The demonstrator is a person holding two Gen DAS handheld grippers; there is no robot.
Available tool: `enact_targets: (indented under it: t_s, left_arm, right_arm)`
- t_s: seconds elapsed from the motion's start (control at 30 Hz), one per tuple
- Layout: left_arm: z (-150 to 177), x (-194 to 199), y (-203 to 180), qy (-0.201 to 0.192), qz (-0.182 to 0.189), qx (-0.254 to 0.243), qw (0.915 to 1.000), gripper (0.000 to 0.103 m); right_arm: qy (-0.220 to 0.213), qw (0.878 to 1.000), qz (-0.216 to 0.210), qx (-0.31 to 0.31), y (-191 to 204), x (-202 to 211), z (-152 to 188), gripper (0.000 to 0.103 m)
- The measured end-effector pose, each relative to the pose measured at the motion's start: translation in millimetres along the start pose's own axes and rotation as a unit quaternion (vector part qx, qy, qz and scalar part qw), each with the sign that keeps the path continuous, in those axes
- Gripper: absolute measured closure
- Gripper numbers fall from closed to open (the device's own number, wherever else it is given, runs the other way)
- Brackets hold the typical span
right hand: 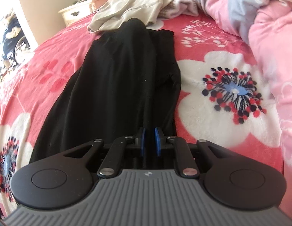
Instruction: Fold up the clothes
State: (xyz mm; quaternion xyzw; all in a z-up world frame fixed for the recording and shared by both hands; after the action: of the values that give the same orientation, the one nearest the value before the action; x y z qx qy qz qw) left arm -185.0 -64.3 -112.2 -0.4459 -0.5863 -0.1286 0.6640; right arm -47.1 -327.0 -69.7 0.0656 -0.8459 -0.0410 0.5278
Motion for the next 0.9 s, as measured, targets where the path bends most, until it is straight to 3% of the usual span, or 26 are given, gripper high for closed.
enact_targets:
  t_s: [0.37,0.5,0.7,0.9]
  left_arm:
    - [5,-3,7,-0.032,0.026,0.028,0.9988,0.08]
    - [7,-2,9,-0.037,0.032,0.032,0.9983,0.079]
    - [8,-1,11,-0.041,0.039,0.035,0.9978,0.079]
    - [10,-1,14,-0.045,0.046,0.037,0.9973,0.079]
  right_arm:
    - [-0.029,0.997,-0.053,-0.054,-26,11,-10,0.092]
    - [-0.039,0.998,-0.036,-0.044,-25,5,-20,0.092]
    - [-0.029,0.999,0.001,0.031,2,-10,-21,0.092]
    - [-0.019,0.999,0.003,0.033,2,-13,-25,0.086]
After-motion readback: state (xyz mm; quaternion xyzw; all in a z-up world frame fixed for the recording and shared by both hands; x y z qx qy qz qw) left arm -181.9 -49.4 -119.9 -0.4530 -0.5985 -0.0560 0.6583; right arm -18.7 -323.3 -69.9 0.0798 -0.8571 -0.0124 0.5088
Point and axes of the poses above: each gripper's, at about its wrist camera, not at the fingertips, and x roughly against the way its jaws point, y to its left, z to its underside, the point moved 3 cm from there along -x, roughly the way its jaws point, and after that the axes turned 14 degrees about y, right-handed, at the moved point
